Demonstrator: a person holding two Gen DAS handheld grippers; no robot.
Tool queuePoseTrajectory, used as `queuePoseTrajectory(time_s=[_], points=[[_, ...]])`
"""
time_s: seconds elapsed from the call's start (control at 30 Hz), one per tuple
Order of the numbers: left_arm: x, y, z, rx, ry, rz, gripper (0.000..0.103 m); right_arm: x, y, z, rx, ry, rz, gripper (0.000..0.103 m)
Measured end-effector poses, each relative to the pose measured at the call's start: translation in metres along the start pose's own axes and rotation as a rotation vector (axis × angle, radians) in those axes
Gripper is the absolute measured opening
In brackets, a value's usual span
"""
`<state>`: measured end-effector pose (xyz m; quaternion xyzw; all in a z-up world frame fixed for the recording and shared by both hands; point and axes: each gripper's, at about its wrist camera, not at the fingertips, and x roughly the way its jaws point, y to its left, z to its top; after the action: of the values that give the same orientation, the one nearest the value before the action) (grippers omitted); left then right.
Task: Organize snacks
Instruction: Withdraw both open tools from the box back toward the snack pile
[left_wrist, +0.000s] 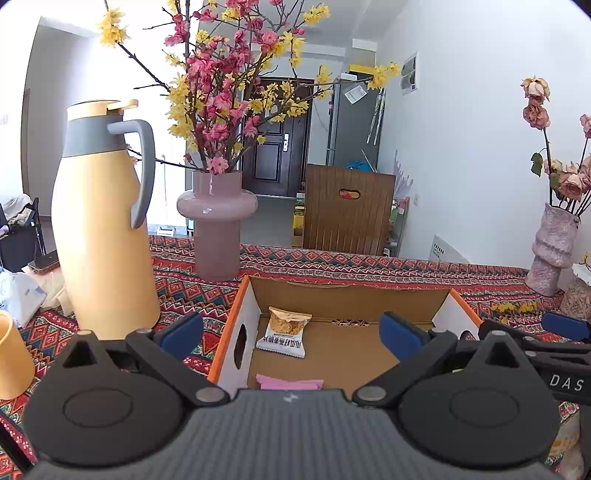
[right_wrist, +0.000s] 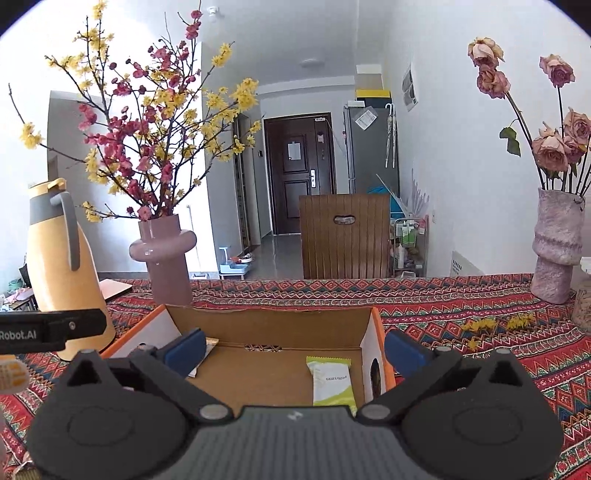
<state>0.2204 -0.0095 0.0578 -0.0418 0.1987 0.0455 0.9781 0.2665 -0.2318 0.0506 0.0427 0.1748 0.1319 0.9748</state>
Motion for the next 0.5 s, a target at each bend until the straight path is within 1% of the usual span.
queuePoseTrajectory(time_s=[0.13, 0.23, 0.37, 0.5], points=[[-0.021, 0.007, -0.01, 0.002, 0.002, 0.017, 0.103, -0.013, 0.005, -0.007, -0.003, 0.022, 0.001, 0.103], [-0.036, 0.02, -0.023, -0.037, 0.005, 0.025, 0.103, -0.022, 0.009, -0.015, 0.002, 0.041, 0.01, 0.103], [-0.058, 0.034, -0.038, -0.038, 0.016, 0.056, 0.103, -0.027, 0.025, -0.023, -0.05, 0.093, 0.02, 0.103], [-0.08, 0.048, -0.051, -0.039, 0.036, 0.086, 0.103, -0.041, 0.039, -0.026, -0.072, 0.101, 0.016, 0.103]])
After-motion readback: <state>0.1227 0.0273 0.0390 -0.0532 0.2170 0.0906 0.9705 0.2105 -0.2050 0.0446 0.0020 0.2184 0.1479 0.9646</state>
